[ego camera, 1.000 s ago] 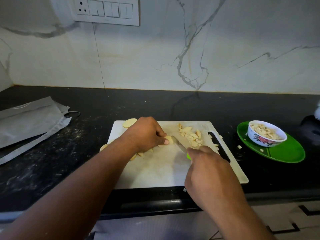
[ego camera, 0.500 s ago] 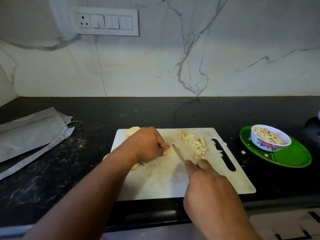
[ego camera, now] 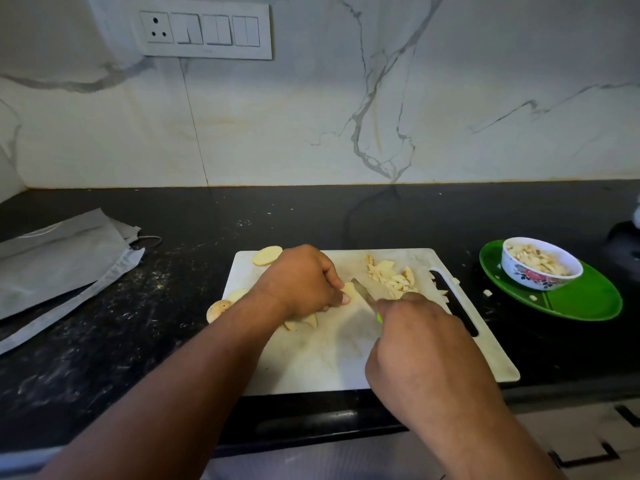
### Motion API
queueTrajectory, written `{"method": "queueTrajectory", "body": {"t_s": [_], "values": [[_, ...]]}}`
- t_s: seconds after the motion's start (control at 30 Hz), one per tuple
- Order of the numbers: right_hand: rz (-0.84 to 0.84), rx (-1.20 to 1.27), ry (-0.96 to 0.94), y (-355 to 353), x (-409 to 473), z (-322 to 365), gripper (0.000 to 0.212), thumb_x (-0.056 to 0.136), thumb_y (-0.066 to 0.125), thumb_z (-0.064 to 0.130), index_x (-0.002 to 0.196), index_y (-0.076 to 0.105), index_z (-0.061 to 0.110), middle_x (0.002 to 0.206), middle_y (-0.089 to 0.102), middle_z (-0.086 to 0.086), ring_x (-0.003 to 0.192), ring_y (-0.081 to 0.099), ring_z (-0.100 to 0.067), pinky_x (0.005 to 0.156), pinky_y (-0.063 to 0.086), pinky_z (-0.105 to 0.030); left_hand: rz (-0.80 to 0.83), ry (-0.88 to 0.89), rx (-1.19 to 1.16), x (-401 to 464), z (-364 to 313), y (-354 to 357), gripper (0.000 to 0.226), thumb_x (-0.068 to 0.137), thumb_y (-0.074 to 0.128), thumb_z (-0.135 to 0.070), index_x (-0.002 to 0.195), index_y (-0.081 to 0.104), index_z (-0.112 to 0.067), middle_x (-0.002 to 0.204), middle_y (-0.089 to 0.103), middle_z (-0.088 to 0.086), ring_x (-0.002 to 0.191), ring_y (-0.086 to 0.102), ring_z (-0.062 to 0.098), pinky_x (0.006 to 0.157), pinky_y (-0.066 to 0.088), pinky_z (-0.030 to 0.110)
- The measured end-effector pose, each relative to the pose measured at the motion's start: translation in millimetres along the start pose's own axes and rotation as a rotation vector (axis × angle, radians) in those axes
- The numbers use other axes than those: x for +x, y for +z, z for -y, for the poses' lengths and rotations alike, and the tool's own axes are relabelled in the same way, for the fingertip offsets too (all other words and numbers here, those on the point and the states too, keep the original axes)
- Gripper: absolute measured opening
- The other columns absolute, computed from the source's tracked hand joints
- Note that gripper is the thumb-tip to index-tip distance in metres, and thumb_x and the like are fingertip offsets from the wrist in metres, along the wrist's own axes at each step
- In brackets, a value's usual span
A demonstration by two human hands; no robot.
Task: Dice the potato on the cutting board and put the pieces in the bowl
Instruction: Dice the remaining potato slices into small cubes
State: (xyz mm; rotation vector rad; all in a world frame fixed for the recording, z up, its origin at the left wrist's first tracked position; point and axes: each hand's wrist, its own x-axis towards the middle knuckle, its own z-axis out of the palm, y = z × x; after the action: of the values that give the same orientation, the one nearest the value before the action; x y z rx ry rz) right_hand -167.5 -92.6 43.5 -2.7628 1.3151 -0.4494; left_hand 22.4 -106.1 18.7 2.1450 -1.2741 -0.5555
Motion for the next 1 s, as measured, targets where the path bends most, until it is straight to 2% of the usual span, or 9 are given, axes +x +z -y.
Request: {"method": "queueTrajectory", "body": {"t_s": [0.13, 0.2, 0.33, 0.4, 0.5, 0.67, 0.77, 0.83, 1.0], "values": [[0.029, -0.007, -0.031, -2.9, -6.9, -1.0, 0.043, 0.088, 0.054, 0.023, 0.131, 0.054, 0.029, 0.111, 0.051, 0.007, 0.097, 0.061, -0.013, 0.069, 0.042, -0.02, -0.051, -0.034, 0.029, 1.8, -4.3, 4.9, 0.014, 0.08, 0.09, -0.032, 0.078, 0.08, -0.023, 0.068, 0.075, -0.01, 0.065, 0.072, 0.006, 0.076, 0.064, 0.033], [0.074, -0.021, -0.048, -5.5, -18.3, -5.0, 0.046, 0.087, 0.053, 0.026, 0.133, 0.05, 0.03, 0.099, 0.042, 0.009, 0.095, 0.061, -0.012, 0.065, 0.039, -0.019, -0.046, -0.038, 0.047, 2.3, -5.6, 4.9, 0.014, 0.081, 0.09, -0.033, 0.079, 0.08, -0.023, 0.069, 0.075, -0.01, 0.068, 0.072, 0.007, 0.078, 0.064, 0.035], [0.08, -0.024, -0.042, -12.8, -34.8, -11.8, 0.048, 0.088, 0.048, 0.03, 0.136, 0.043, 0.033, 0.092, 0.033, 0.009, 0.096, 0.06, -0.011, 0.052, 0.026, -0.017, -0.029, -0.051, 0.037, 2.6, -2.8, 3.6, 0.013, 0.081, 0.089, -0.034, 0.078, 0.08, -0.024, 0.066, 0.074, -0.011, 0.064, 0.071, 0.005, 0.071, 0.062, 0.03], [0.009, -0.009, -0.051, -13.1, -30.0, -9.4, 0.047, 0.088, 0.049, 0.029, 0.134, 0.044, 0.033, 0.098, 0.039, 0.011, 0.094, 0.06, -0.012, 0.057, 0.033, -0.017, -0.007, -0.058, -0.006, 1.2, -0.4, 2.3, 0.012, 0.083, 0.088, -0.03, 0.077, 0.08, -0.023, 0.062, 0.073, -0.011, 0.058, 0.069, 0.002, 0.067, 0.059, 0.027], [-0.044, 0.017, -0.051, -2.5, -11.2, -0.8, 0.047, 0.089, 0.051, 0.022, 0.136, 0.048, 0.029, 0.119, 0.05, 0.007, 0.097, 0.061, -0.013, 0.075, 0.046, -0.022, -0.013, -0.053, -0.017, -1.7, -1.4, 1.6, 0.01, 0.085, 0.087, -0.023, 0.076, 0.081, -0.023, 0.06, 0.071, -0.015, 0.06, 0.071, 0.003, 0.073, 0.062, 0.03], [0.044, 0.071, -0.051, 10.4, -19.3, -0.8, 0.05, 0.09, 0.05, 0.022, 0.138, 0.041, 0.028, 0.116, 0.044, 0.007, 0.097, 0.062, -0.016, 0.075, 0.047, -0.024, -0.04, -0.042, 0.023, -2.0, -5.9, 3.0, 0.011, 0.085, 0.086, -0.024, 0.075, 0.081, -0.025, 0.061, 0.071, -0.015, 0.067, 0.071, 0.004, 0.076, 0.063, 0.029], [0.071, 0.057, -0.061, 3.3, -38.6, -11.2, 0.056, 0.091, 0.046, 0.028, 0.145, 0.031, 0.032, 0.101, 0.031, 0.008, 0.103, 0.061, -0.016, 0.072, 0.038, -0.023, -0.036, -0.034, 0.038, -0.2, -5.4, 3.6, 0.008, 0.086, 0.085, -0.026, 0.079, 0.081, -0.025, 0.066, 0.072, -0.015, 0.073, 0.072, 0.007, 0.079, 0.063, 0.031], [0.06, 0.052, -0.067, -3.3, -43.1, -14.4, 0.055, 0.091, 0.045, 0.03, 0.144, 0.032, 0.034, 0.099, 0.031, 0.009, 0.104, 0.06, -0.014, 0.069, 0.036, -0.022, -0.035, -0.028, 0.05, -0.3, -5.1, 4.2, 0.005, 0.087, 0.084, -0.027, 0.084, 0.083, -0.023, 0.073, 0.074, -0.012, 0.078, 0.072, 0.01, 0.082, 0.064, 0.034], [-0.054, 0.062, -0.074, 2.9, -14.9, 0.1, 0.051, 0.09, 0.052, 0.026, 0.14, 0.043, 0.03, 0.12, 0.048, 0.007, 0.1, 0.059, -0.015, 0.075, 0.044, -0.022, -0.071, -0.052, 0.047, -2.3, -3.9, 4.4, 0.015, 0.085, 0.086, -0.028, 0.075, 0.08, -0.019, 0.068, 0.075, -0.005, 0.073, 0.073, 0.012, 0.077, 0.064, 0.036]]}}
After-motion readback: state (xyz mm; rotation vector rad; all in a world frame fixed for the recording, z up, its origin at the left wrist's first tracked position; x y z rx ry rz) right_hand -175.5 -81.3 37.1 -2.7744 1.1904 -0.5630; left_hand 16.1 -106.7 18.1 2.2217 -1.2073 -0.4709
